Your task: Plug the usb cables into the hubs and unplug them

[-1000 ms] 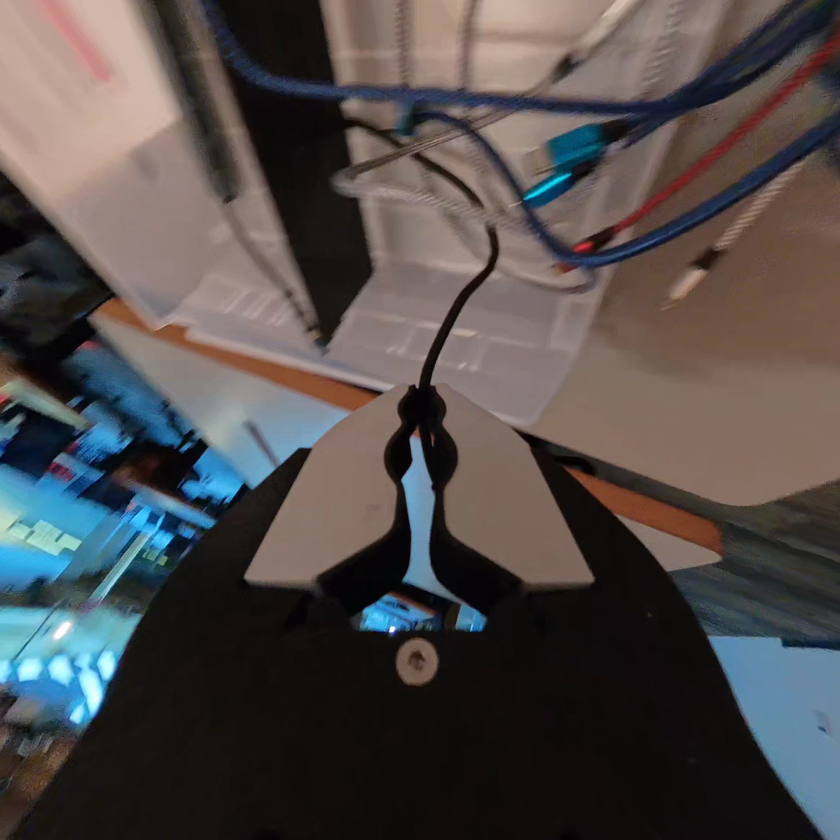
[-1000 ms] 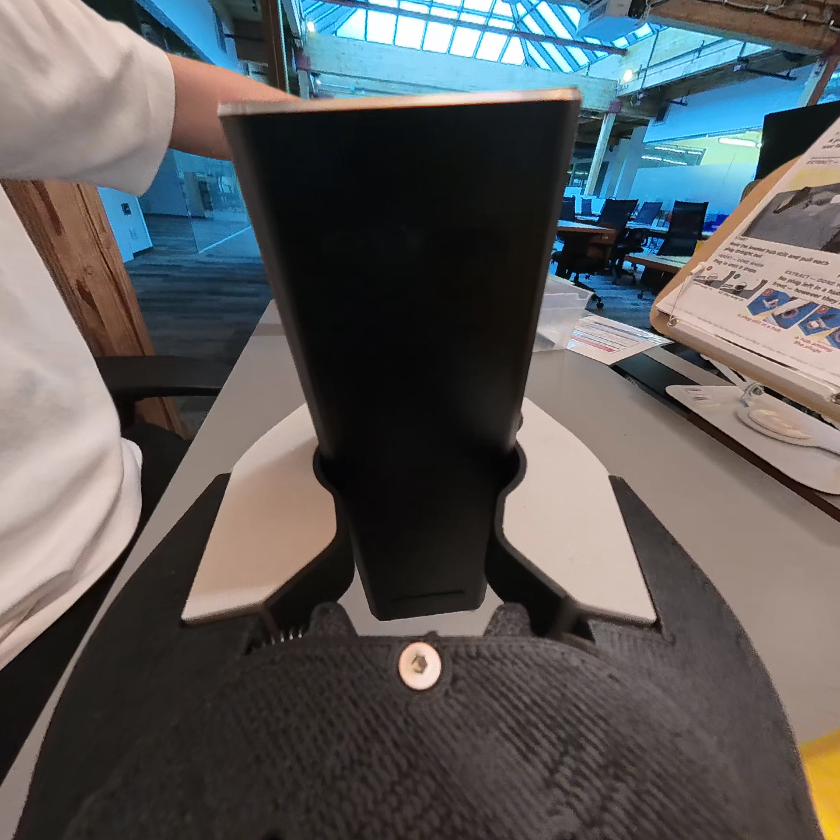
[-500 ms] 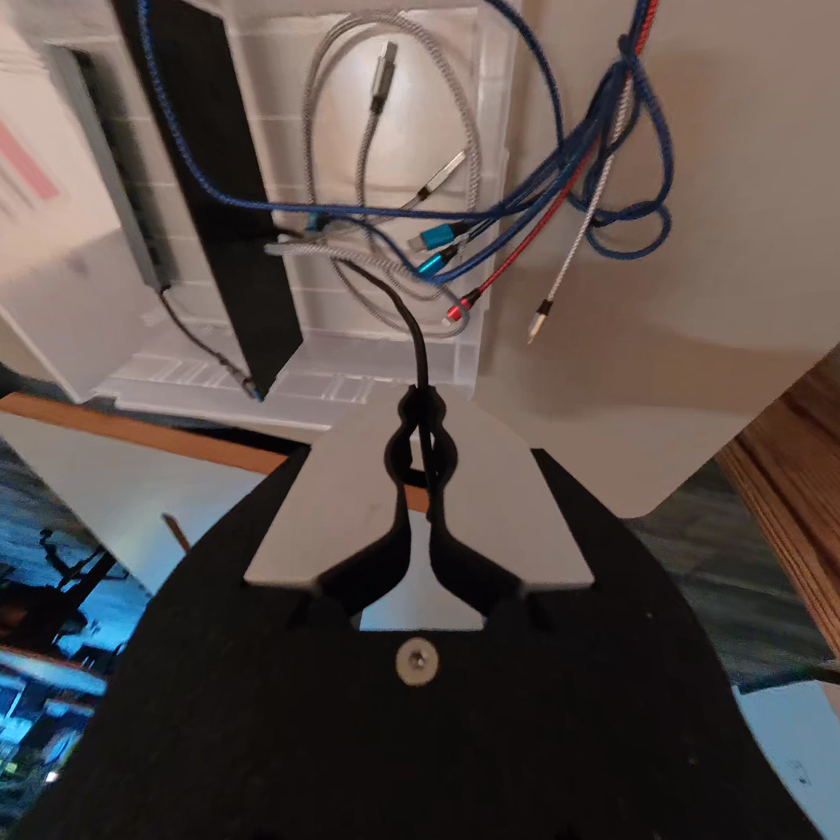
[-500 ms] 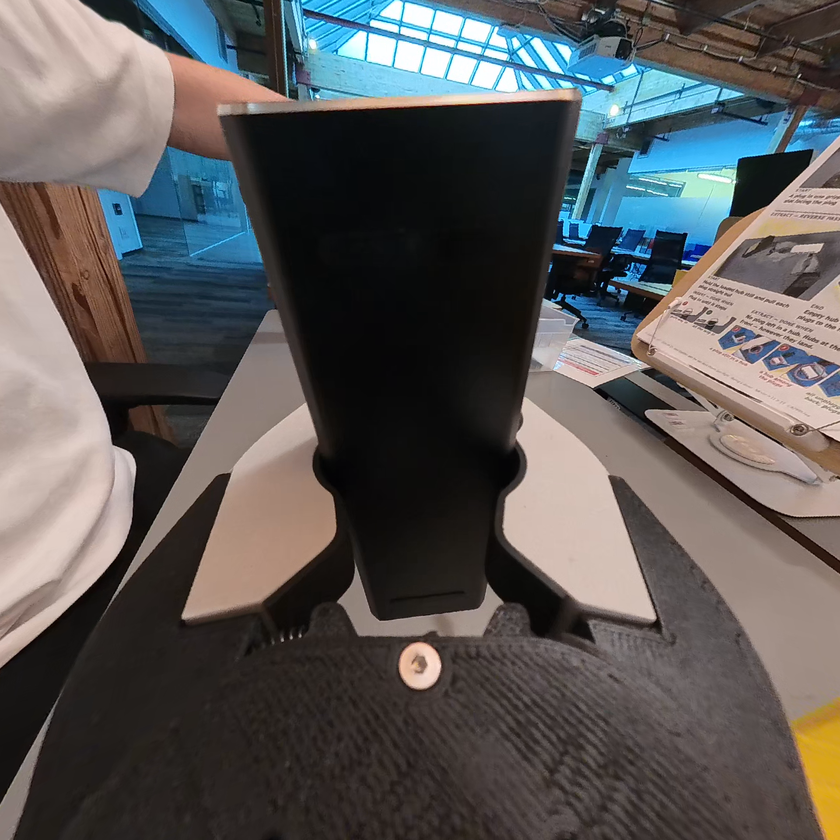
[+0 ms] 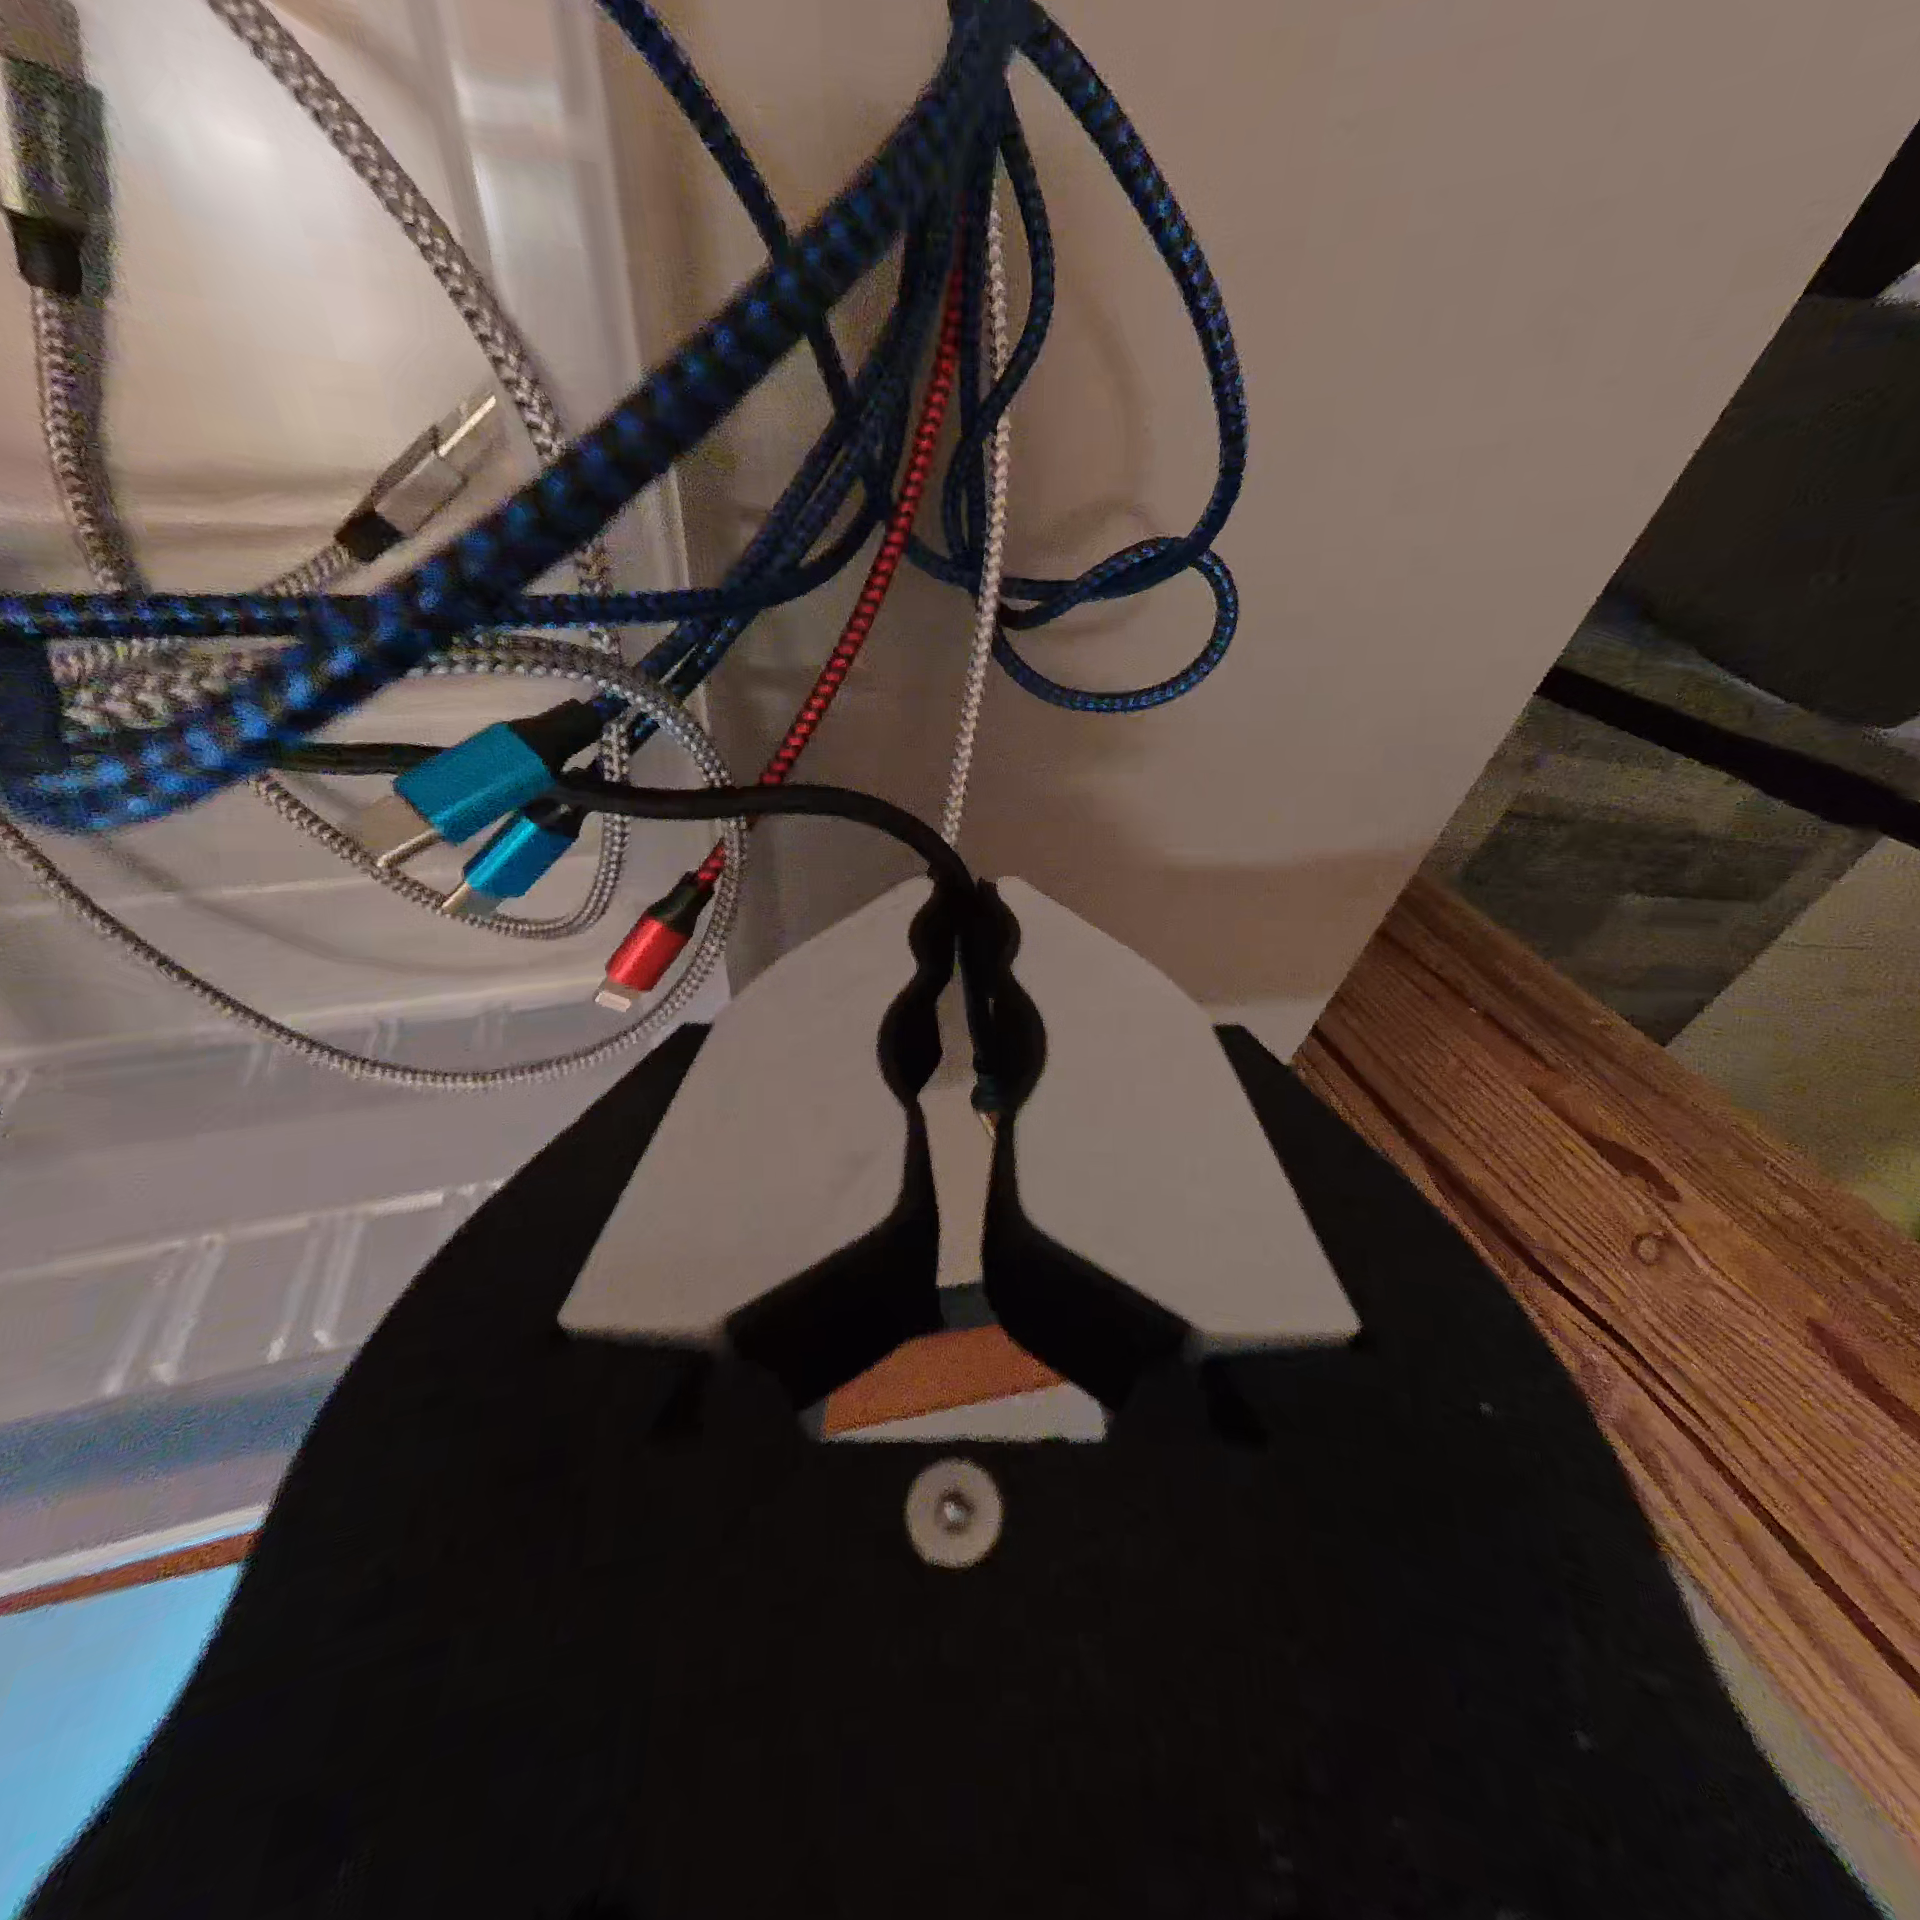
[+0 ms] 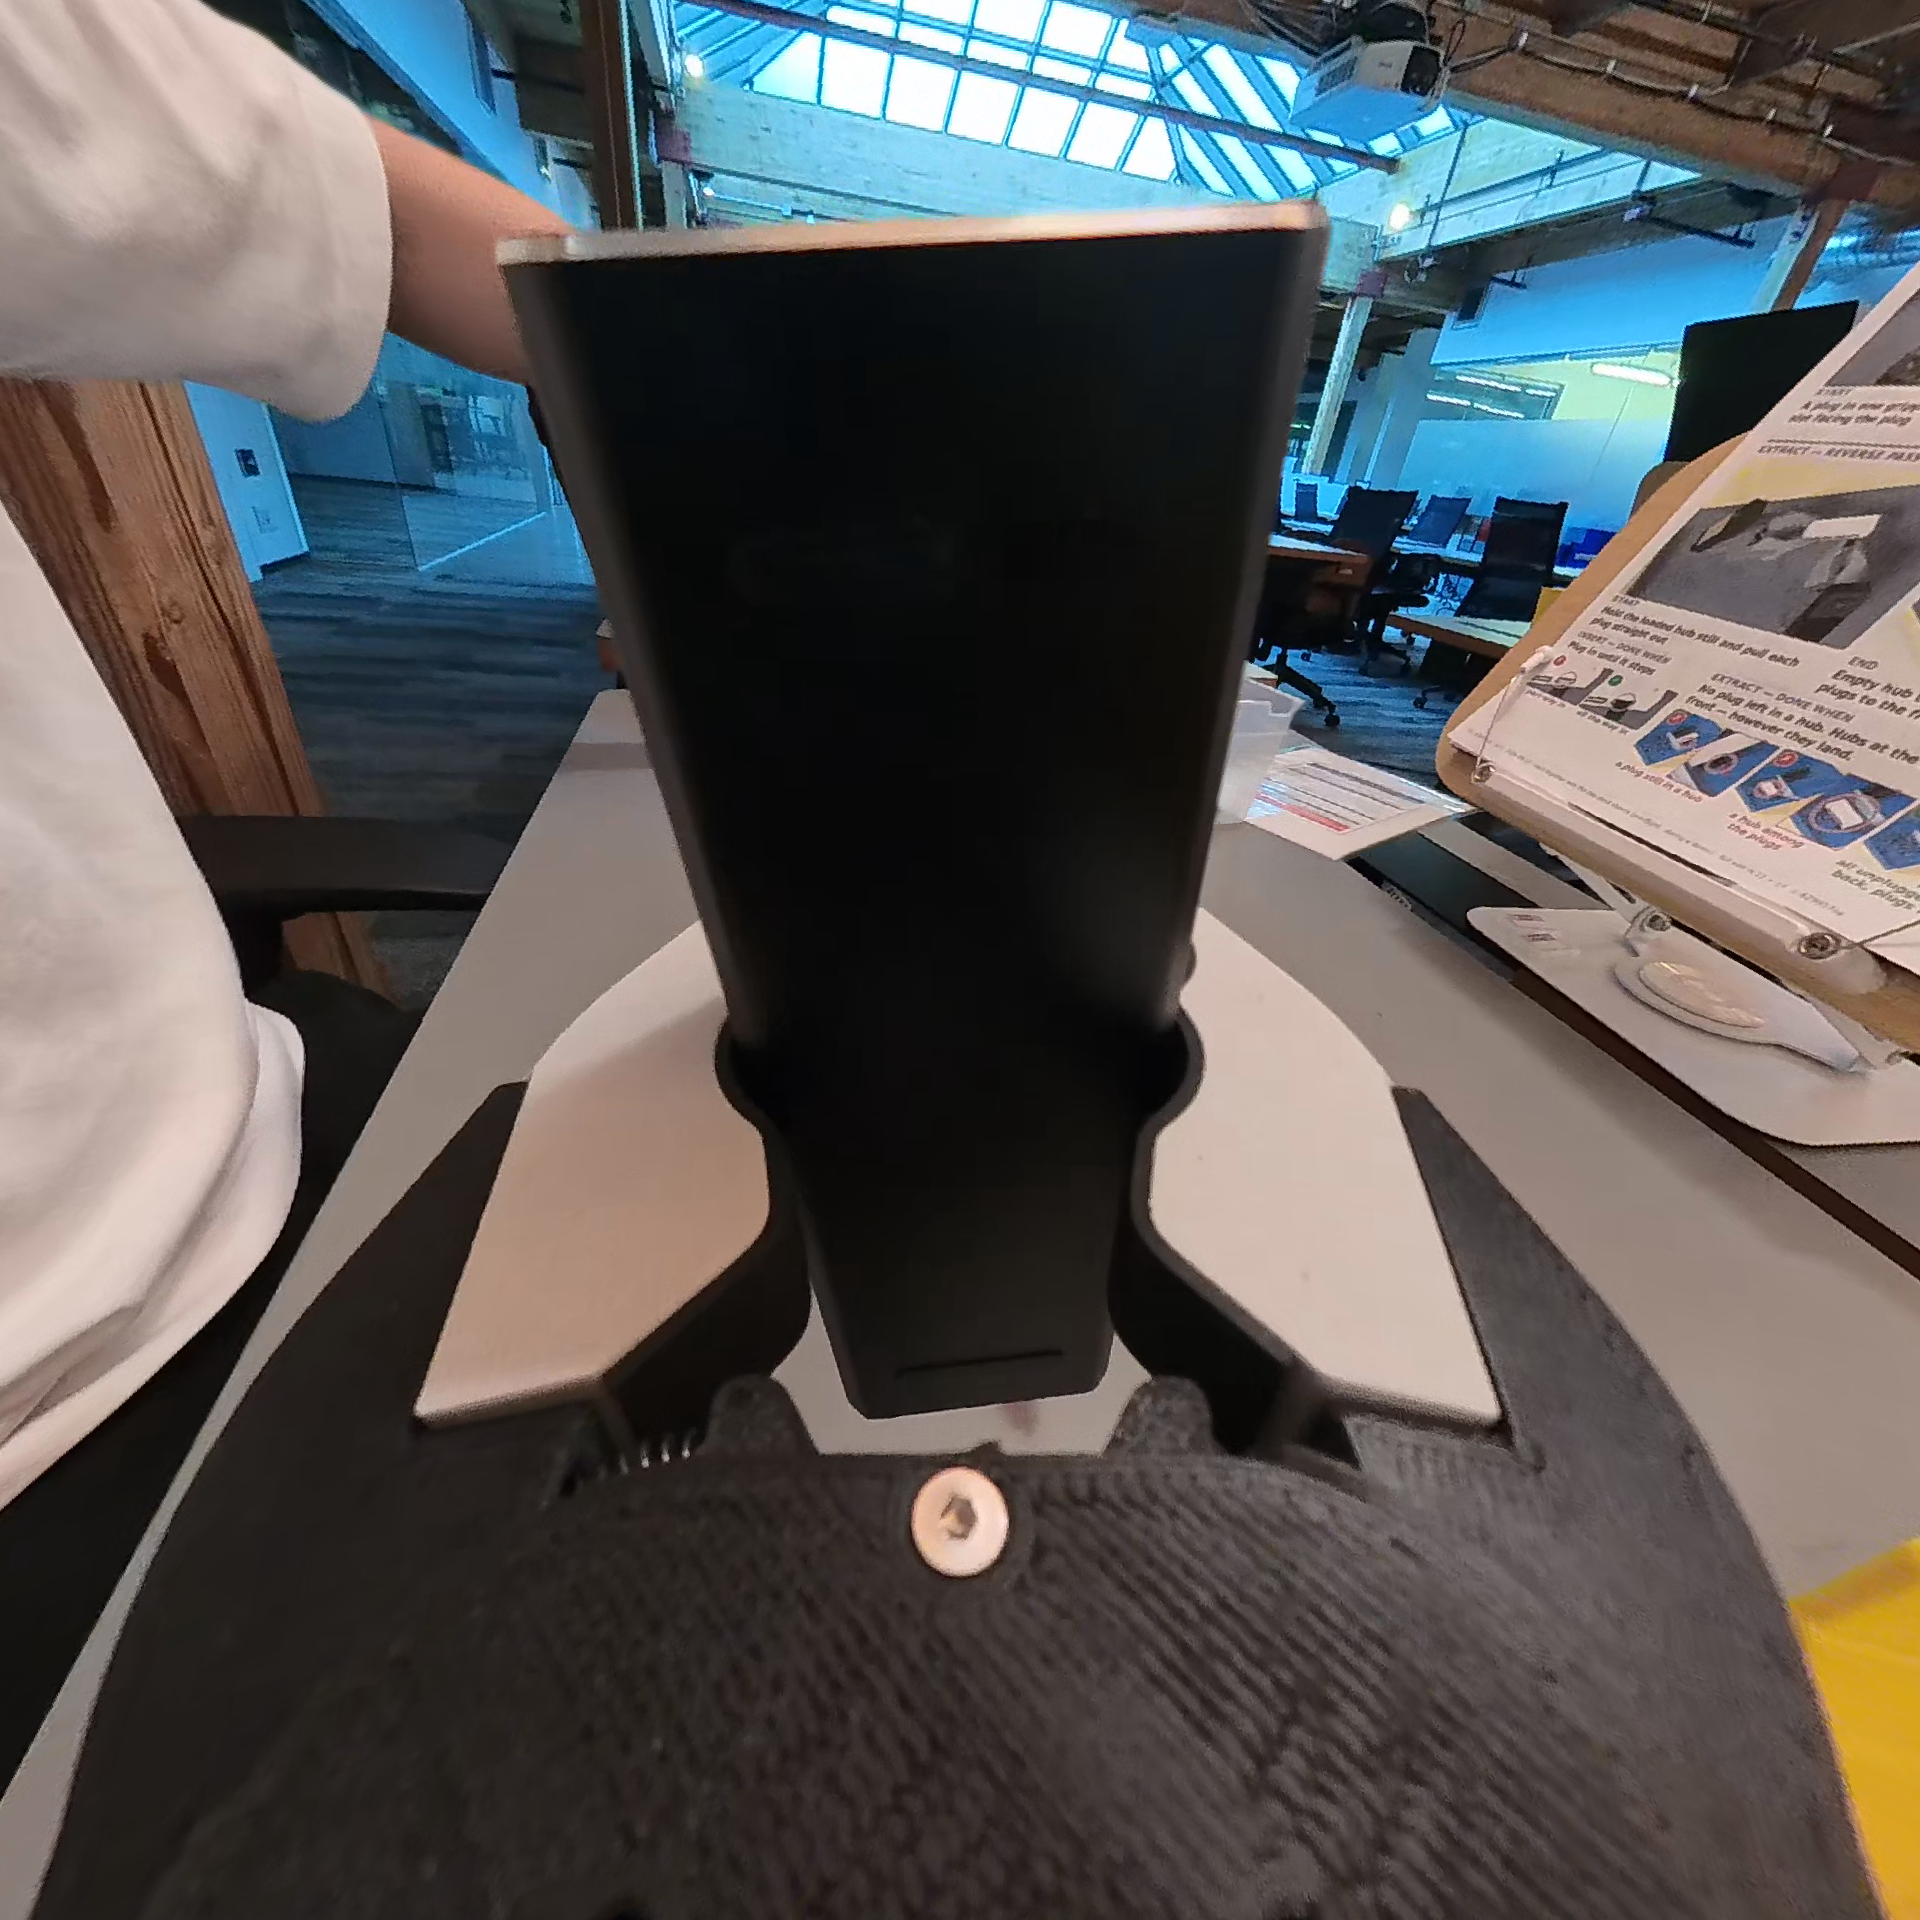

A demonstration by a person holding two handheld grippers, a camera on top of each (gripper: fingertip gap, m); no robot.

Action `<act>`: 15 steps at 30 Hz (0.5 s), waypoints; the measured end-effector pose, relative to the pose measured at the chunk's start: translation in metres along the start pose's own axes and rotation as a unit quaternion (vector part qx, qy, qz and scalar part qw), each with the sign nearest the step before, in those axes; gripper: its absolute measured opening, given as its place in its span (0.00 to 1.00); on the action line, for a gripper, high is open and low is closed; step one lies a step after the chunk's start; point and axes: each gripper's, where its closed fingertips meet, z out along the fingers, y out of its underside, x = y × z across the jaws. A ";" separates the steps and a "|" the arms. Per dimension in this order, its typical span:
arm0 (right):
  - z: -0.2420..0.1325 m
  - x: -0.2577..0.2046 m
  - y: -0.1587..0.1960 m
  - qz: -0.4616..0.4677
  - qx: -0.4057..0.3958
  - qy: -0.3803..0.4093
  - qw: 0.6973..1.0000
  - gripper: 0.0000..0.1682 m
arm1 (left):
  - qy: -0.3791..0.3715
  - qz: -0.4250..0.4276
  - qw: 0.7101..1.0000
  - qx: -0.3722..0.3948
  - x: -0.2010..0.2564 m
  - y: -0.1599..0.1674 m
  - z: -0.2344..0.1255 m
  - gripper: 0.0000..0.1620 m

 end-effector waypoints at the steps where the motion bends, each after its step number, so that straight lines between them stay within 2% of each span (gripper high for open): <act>1: -0.001 0.001 0.000 0.002 0.001 0.001 1.000 0.43 | -0.002 0.005 1.000 0.012 0.001 -0.005 0.003 0.02; 6: -0.004 0.005 0.007 0.010 -0.003 0.007 1.000 0.43 | -0.038 -0.006 0.997 0.060 -0.001 -0.011 0.005 0.04; 9: -0.004 0.006 0.009 0.014 -0.004 0.008 1.000 0.43 | 0.000 -0.046 0.996 0.076 0.013 -0.003 -0.008 0.12; 11: -0.005 0.007 0.010 0.017 -0.003 0.008 1.000 0.43 | 0.001 -0.081 0.993 0.088 0.011 0.006 -0.028 0.11; 13: -0.005 0.008 0.012 0.018 -0.006 0.009 1.000 0.43 | -0.021 -0.120 0.981 0.153 -0.002 0.002 -0.057 0.15; 15: -0.005 0.009 0.013 0.019 -0.009 0.011 1.000 0.43 | -0.019 -0.145 0.957 0.249 -0.012 -0.012 -0.090 0.15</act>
